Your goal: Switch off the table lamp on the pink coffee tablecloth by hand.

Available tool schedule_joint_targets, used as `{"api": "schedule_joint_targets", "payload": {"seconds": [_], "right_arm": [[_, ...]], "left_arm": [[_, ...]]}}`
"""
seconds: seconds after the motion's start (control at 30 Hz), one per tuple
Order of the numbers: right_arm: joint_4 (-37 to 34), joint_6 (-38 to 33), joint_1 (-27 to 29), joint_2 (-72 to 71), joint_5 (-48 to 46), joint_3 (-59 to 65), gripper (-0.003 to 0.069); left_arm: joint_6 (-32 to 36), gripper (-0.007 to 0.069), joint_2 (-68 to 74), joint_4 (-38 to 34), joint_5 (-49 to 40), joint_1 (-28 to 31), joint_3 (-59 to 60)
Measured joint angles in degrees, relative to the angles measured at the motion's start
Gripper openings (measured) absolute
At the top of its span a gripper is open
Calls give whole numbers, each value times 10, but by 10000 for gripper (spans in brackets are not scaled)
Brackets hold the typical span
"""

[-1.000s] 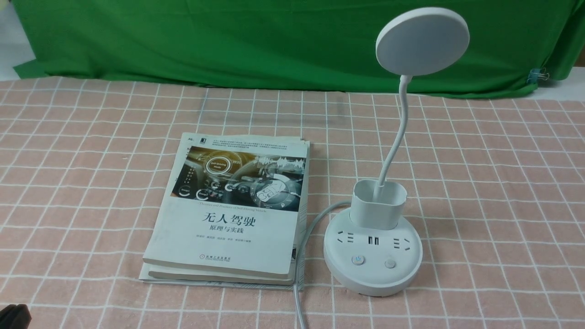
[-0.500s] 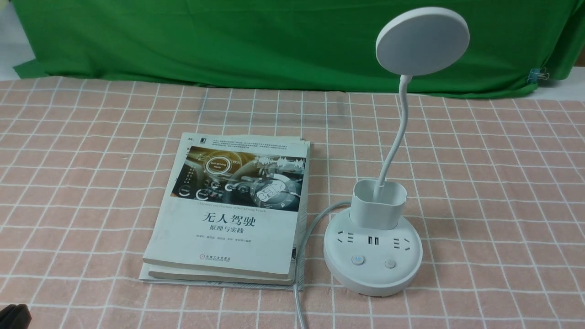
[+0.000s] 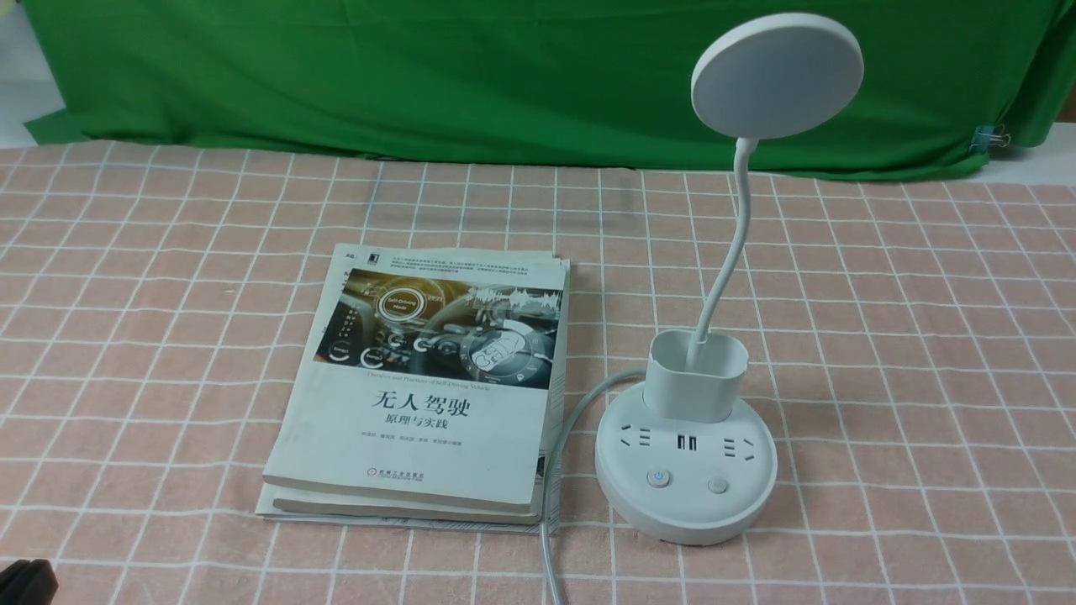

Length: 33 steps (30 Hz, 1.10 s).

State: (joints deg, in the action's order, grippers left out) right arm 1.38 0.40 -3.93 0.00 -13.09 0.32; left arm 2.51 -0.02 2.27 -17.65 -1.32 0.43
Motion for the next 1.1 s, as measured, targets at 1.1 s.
{"api": "schedule_joint_targets", "payload": {"seconds": [1.1], "right_arm": [[0,1,0,0,0,0,162]], "left_arm": [[0,6,0,0,0,0,0]]}}
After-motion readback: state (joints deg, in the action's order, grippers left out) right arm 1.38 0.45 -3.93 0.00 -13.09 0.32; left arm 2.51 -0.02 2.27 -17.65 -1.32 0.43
